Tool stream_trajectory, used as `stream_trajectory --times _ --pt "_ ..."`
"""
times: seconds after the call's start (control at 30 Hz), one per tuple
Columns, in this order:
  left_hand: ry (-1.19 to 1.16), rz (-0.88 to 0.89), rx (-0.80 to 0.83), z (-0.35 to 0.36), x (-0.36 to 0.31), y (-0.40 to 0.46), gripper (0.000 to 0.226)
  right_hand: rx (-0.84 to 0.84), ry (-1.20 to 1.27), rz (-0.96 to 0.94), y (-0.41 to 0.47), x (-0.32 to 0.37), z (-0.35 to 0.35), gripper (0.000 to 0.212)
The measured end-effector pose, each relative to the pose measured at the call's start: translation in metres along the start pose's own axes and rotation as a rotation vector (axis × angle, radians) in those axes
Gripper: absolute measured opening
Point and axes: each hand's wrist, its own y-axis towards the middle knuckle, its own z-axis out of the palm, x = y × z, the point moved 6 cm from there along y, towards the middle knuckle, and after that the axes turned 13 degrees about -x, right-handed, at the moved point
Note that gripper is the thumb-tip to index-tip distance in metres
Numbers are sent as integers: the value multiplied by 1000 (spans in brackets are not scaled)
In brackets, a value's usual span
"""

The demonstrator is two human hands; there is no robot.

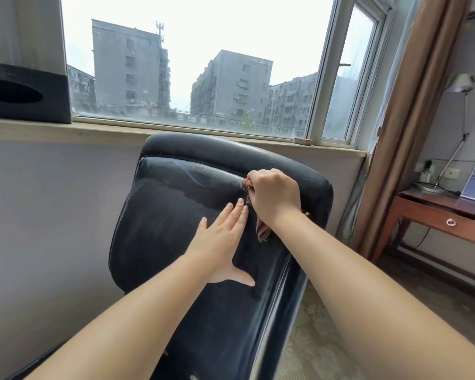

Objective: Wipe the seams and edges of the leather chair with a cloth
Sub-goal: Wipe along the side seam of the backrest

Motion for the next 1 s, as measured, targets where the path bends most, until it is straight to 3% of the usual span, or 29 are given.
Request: stream_trajectory --times 0.33,0.53,0.7,1.0 --pt "107 15 30 -5 2 5 136 66 -76 2 -16 -25 -21 20" --pt "53 -74 94 -18 -15 -3 136 45 -103 21 -56 -47 -57 22" --pt "-92 -112 72 -22 -38 -13 130 -117 -37 64 -72 -50 -74 6" --pt "-54 35 -10 -28 -50 -18 124 -298 149 154 -104 -50 -85 23"
